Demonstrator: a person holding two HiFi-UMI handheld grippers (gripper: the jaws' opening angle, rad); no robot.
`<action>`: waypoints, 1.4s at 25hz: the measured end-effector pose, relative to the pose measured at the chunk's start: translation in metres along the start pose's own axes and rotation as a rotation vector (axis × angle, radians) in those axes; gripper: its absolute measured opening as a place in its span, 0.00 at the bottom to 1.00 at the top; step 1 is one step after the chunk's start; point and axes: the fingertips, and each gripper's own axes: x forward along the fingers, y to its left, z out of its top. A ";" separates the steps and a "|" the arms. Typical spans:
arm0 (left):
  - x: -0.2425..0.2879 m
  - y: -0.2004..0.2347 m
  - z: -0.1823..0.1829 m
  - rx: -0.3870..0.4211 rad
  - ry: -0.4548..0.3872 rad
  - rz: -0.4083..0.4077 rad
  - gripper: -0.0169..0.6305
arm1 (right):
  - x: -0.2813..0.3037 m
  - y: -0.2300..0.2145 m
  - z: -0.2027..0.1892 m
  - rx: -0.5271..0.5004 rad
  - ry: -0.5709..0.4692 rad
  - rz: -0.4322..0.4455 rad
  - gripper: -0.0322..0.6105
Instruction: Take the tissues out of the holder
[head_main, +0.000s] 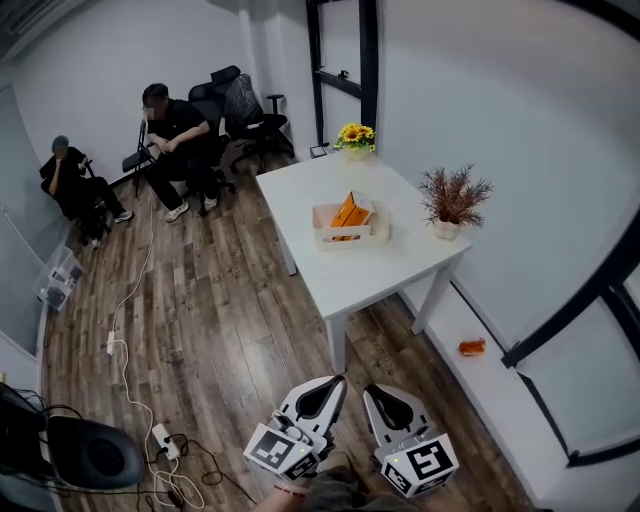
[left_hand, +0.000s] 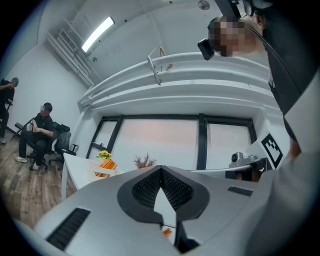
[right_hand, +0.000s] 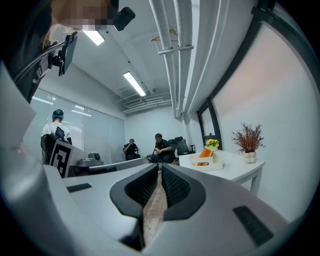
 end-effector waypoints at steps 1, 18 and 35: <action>0.002 0.007 0.000 -0.001 0.005 0.000 0.04 | 0.006 -0.002 0.000 0.011 -0.001 -0.010 0.06; 0.029 0.078 -0.006 -0.037 -0.004 0.014 0.04 | 0.072 -0.036 -0.001 0.019 0.011 -0.056 0.06; 0.118 0.153 0.003 -0.014 -0.023 0.060 0.04 | 0.167 -0.108 0.018 0.018 0.013 0.013 0.06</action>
